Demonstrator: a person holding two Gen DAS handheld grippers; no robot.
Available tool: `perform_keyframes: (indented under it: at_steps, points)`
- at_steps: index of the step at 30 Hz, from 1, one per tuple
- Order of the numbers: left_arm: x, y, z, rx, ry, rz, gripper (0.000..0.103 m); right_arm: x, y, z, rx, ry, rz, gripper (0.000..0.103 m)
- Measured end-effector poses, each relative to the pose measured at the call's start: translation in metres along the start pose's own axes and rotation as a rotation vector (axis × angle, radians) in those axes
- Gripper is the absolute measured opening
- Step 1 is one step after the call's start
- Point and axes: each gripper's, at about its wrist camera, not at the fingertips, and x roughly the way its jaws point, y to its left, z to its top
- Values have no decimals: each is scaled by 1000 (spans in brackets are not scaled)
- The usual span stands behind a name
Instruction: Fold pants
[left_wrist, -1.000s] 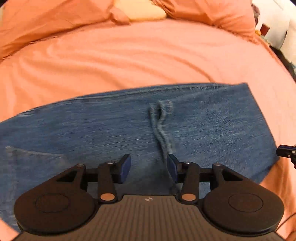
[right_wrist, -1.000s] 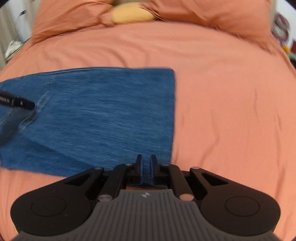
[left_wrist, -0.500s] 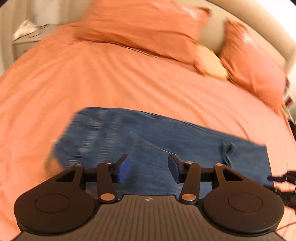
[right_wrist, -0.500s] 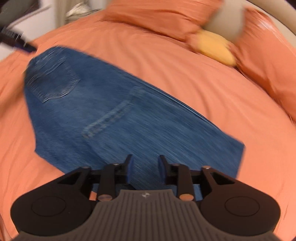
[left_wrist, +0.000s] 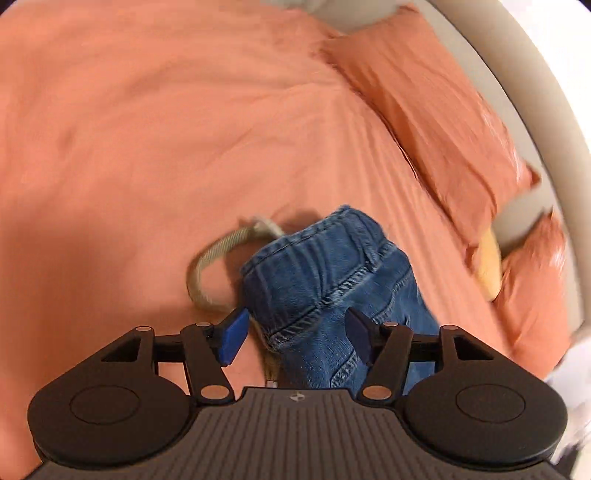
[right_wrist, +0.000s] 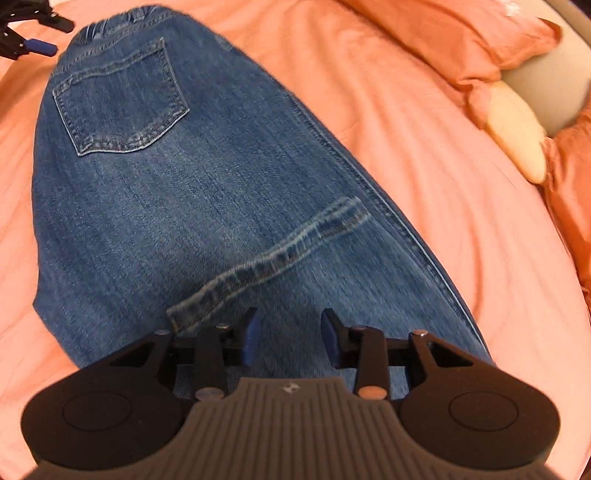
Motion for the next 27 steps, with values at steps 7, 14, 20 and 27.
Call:
perform_keyframes:
  at_steps: [7,14,20,27]
  points:
    - [35,23,-1,-107,22,-77,71,28,4,19,-101,102,52,33]
    - [41,19,1,-50,-3,-106,63,48,2,24,-137,154,102,34]
    - [24,-9,-2,33,-58,-66,37,50,-5,25,-108,147,118,34]
    - [-28,-93,-8,239,-165,-90,33,39,-11,6,-14,87,58,41]
